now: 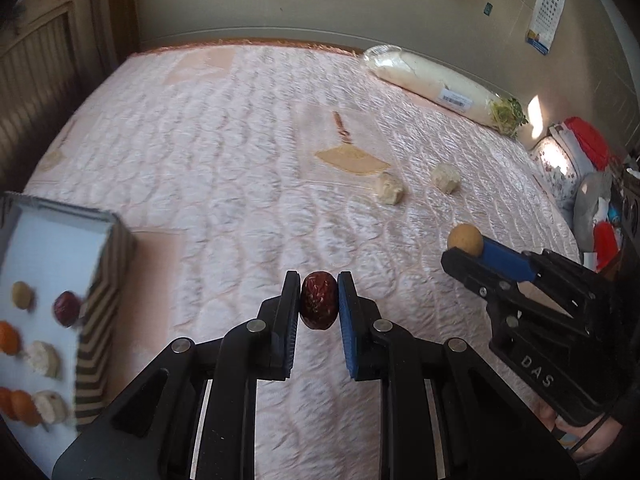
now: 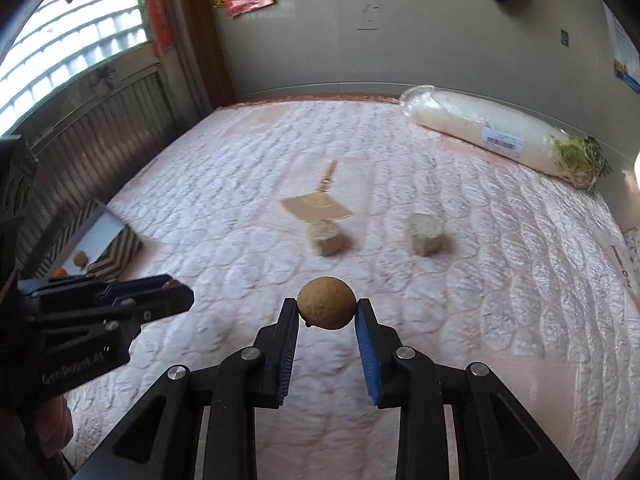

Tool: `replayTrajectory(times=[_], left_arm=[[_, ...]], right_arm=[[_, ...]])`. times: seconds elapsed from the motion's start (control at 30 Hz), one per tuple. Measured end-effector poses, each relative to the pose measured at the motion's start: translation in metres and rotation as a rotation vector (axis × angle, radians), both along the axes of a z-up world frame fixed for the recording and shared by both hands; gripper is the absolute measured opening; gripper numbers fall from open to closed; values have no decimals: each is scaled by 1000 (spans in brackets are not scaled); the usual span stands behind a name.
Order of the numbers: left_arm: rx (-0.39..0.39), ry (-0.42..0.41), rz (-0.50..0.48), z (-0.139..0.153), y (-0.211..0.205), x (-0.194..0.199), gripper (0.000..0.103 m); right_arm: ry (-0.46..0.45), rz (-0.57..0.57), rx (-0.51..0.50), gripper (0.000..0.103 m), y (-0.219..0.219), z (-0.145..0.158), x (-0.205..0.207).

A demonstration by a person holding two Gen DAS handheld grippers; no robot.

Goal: Organize fruits
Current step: 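Carry the red date and brown ball over the white tray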

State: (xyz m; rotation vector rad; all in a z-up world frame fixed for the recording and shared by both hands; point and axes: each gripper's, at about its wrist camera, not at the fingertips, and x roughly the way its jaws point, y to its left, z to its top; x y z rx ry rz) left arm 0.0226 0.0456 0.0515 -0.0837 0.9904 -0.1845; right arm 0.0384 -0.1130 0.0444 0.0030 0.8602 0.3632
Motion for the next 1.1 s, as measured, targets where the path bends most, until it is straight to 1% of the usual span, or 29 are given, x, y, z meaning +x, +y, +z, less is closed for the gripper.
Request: replayTrajectory(times=[0.07, 0.2, 0.37, 0.5, 0.8, 1.0, 1.1], left_arm=[[17, -14, 20, 4, 11, -9, 18], [67, -67, 72, 14, 39, -30, 18], [74, -94, 118, 21, 73, -52, 18], [79, -98, 171, 25, 103, -63, 18], [75, -100, 317, 28, 169, -81, 18], [69, -88, 389, 24, 202, -89, 18], [68, -78, 408, 21, 213, -92, 18]], right_arm=[[-12, 33, -5, 28, 15, 3, -9], [-31, 93, -12, 28, 46, 9, -25], [-50, 169, -27, 28, 85, 15, -36], [-63, 235, -35, 28, 118, 19, -45], [-84, 356, -38, 28, 177, 25, -59], [-87, 427, -56, 28, 214, 25, -66], [-86, 454, -61, 28, 227, 24, -67]])
